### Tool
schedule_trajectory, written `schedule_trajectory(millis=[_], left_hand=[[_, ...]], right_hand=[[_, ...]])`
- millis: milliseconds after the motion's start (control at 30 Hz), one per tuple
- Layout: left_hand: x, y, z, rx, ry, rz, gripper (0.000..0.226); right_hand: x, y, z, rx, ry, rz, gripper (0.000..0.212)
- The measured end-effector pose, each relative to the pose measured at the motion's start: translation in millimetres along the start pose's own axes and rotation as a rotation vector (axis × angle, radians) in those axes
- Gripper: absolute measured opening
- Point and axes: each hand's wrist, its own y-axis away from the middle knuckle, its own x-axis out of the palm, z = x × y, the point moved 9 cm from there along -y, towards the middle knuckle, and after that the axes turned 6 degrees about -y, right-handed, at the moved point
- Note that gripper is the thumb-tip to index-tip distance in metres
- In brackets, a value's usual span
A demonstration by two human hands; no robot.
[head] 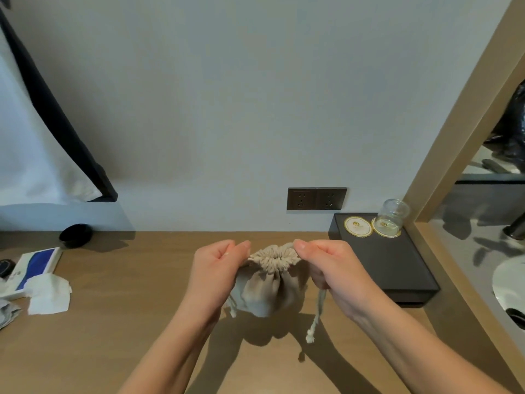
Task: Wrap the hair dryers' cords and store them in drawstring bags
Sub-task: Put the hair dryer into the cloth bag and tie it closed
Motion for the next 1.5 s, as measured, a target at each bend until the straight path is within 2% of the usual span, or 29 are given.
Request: schedule_trajectory(millis=[233,333,500,900,1100,1200,1400,1500], left_hand=[[5,-12,22,-0.073,-0.006,-0.001,0.049],[7,-11,25,-0.056,-0.03,-0.018,0.043],[10,-4,22,0.003,-0.091,-0.022,0.048],[17,-2,53,-0.119,-0.1,0.01,0.047],[11,-10,60,-0.168,-0.042,-0.025,0.05],[10,-8,55,-0.126,-0.068,-0.014,0.049],[9,1,22,0.085,-0.112,0.035,0.05],[11,3,19,0.119,-0.116,0.062,0.049]], right_hand=[[-4,-8,-19,0.086,0.021,-0.053,0.057],[-1,-8,-22,0.111,0.03,-0.045,0.057],[-1,-4,-25,0.12,0.078,-0.034,0.053],[-6,-5,-50,0.182,0.08,-0.094,0.052],[-4,-7,-53,0.197,0.034,-0.12,0.055],[-1,-7,-48,0.177,0.048,-0.117,0.054],[0,-2,-22,0.02,0.117,-0.049,0.052],[3,0,-18,-0.003,0.103,-0.009,0.051]])
